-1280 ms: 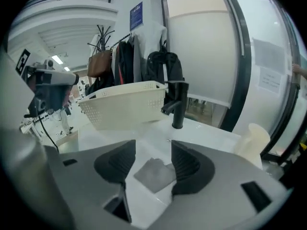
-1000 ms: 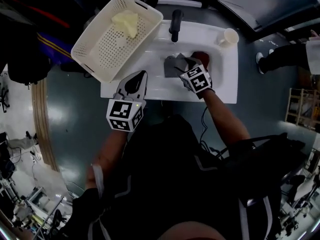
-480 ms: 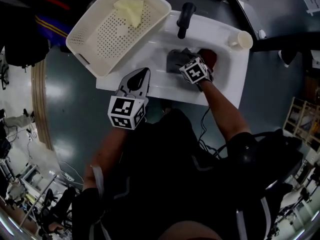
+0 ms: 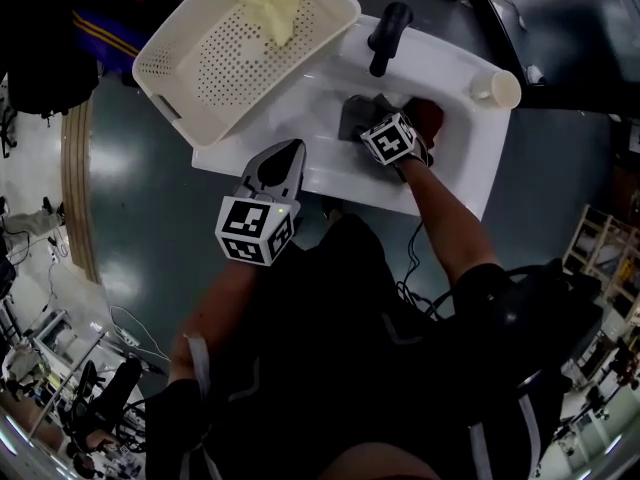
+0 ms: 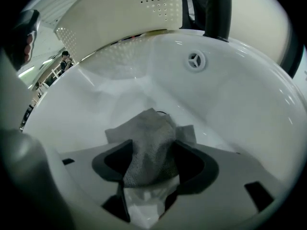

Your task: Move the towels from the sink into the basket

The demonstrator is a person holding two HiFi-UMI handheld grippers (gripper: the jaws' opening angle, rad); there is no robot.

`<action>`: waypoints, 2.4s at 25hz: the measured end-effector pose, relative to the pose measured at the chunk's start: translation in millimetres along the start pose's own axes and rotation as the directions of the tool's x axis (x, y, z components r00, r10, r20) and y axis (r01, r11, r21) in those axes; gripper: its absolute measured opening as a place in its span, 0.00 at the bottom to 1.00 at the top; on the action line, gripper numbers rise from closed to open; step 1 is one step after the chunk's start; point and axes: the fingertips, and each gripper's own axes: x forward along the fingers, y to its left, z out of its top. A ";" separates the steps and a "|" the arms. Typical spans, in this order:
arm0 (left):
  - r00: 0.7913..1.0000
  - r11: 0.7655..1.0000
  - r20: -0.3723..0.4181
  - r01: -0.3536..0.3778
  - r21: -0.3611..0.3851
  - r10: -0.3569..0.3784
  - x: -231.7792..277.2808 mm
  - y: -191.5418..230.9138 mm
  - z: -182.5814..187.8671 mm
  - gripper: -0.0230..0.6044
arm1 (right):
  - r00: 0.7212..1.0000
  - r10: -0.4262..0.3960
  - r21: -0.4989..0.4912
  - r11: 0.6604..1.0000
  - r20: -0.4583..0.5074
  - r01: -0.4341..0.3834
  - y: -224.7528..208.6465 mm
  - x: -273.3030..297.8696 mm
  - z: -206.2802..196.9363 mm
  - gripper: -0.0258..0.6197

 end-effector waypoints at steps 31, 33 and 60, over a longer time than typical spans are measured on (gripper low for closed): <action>0.962 0.974 0.216 0.124 0.189 -0.164 -122.2 13.3 73.2 0.04 | 0.935 -0.122 0.119 0.989 0.332 0.087 112.0 -175.1 107.1 0.12; 0.957 0.974 0.242 0.115 0.195 -0.161 -128.5 20.1 77.6 0.04 | 0.919 -0.127 0.142 0.987 0.374 0.078 116.3 -190.5 117.0 0.12; 0.916 0.995 0.400 -0.013 0.102 -0.029 -236.9 160.2 96.8 0.04 | 0.843 -0.154 0.014 0.985 0.516 0.171 171.7 -233.2 332.9 0.12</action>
